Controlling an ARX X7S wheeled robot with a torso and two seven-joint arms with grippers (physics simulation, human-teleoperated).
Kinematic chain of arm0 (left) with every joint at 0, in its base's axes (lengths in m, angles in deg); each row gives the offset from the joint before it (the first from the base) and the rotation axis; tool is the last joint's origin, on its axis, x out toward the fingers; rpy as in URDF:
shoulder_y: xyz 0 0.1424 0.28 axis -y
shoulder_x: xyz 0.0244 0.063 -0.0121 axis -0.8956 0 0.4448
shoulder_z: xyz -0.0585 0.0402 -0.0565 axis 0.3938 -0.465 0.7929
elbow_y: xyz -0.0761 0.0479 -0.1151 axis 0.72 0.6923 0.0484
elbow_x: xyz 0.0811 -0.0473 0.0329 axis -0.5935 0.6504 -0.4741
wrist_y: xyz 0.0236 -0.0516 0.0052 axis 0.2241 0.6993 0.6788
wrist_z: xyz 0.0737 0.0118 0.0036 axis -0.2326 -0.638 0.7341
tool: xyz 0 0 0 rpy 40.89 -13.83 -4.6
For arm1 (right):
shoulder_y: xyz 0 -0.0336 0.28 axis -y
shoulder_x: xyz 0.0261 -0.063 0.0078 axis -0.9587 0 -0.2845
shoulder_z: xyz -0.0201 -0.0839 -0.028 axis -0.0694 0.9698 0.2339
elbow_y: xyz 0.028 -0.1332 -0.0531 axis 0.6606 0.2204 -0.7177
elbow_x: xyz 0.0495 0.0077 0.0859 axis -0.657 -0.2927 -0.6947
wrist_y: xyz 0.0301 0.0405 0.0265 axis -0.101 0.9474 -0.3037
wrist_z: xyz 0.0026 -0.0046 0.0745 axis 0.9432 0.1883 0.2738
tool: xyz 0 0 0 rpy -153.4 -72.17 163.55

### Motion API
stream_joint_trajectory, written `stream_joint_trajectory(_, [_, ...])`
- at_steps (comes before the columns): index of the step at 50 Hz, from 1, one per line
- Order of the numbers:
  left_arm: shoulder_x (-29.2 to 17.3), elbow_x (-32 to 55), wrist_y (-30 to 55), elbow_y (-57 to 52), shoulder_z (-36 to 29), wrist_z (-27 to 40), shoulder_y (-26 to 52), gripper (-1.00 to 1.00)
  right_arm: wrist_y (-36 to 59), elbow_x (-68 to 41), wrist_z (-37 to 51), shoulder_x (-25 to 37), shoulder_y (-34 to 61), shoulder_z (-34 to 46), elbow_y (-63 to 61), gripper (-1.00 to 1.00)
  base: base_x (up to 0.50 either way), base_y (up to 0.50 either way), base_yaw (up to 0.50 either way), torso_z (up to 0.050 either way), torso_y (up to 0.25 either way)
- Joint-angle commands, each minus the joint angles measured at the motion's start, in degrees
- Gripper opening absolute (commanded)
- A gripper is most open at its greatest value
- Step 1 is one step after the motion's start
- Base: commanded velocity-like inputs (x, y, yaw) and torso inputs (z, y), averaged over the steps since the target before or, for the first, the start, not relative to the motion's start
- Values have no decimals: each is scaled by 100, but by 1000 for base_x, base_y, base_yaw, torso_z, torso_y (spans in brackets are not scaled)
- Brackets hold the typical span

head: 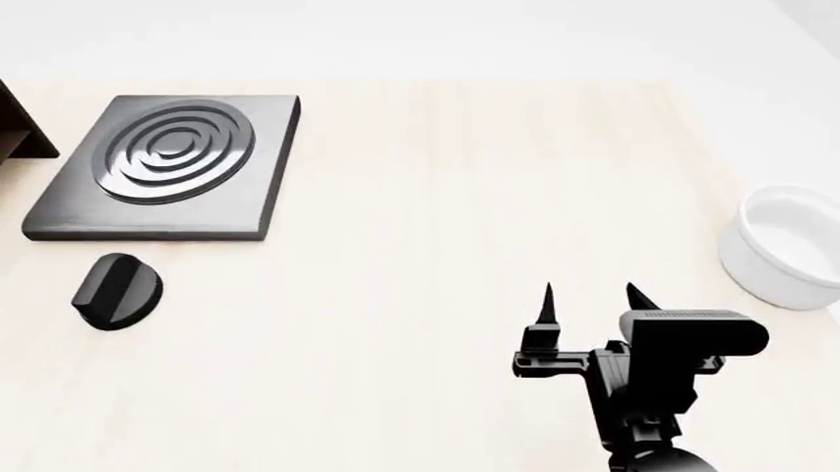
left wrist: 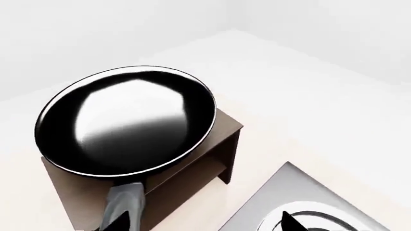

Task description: Put the frying pan on top of the cabinet.

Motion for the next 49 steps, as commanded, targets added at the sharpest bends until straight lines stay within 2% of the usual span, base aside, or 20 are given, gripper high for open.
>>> stream_joint_trajectory(1, [489,-15,-736,-1,-222,-329,287,100,-66,-27,-4,5,-19,2,52,100,0,0,0,0,0])
stream_joint_trajectory(4, [658,-152,-1004,-39,-378,-210,200,100,-91,-38,-7,7,-24,-10,77,100,0,0,0,0,0])
stream_joint_trajectory(7, [980,19,745,-2617,-463,-655,-1228,100,-113,-42,-7,13,-30,-22,114,100,0,0,0,0,0])
stream_joint_trajectory(12, [1264,648,2643,-6603,-485,-1348,-2828,100,-147,-57,-7,11,-23,-34,161,100,0,0,0,0,0])
stream_joint_trajectory(16, [1497,1128,3426,-8497,-282,-1620,-4066,100,-174,-49,-6,13,-21,-30,184,100,0,0,0,0,0])
stream_joint_trajectory(17, [1692,1376,3637,-9297,16,-1729,-4730,100,-188,-43,-2,19,-24,-34,182,100,0,0,0,0,0])
stream_joint_trajectory(19, [1779,1474,3385,-9950,64,-1807,-5471,100,-193,-6,23,35,-15,-26,162,100,0,0,0,0,0])
stream_joint_trajectory(21, [1875,1622,3192,-10354,173,-1942,-5987,100,-188,23,51,54,0,-26,121,100,0,0,0,0,0])
stream_joint_trajectory(23, [1887,1487,2483,-10808,-54,-1927,-6893,100,-146,32,93,83,48,-57,40,100,0,0,0,0,0])
stream_joint_trajectory(28, [1895,1314,1723,-11116,-342,-1886,-7760,100,-123,39,120,106,93,-54,-36,100,0,0,0,0,0])
stream_joint_trajectory(33, [1920,1263,1421,-10974,-382,-1852,-7997,100,-228,183,164,118,110,22,-42,100,0,0,0,0,0])
stream_joint_trajectory(49, [1959,1362,1165,-10747,-468,-1851,-8285,100,-293,287,264,161,233,39,-236,100,0,0,0,0,0])
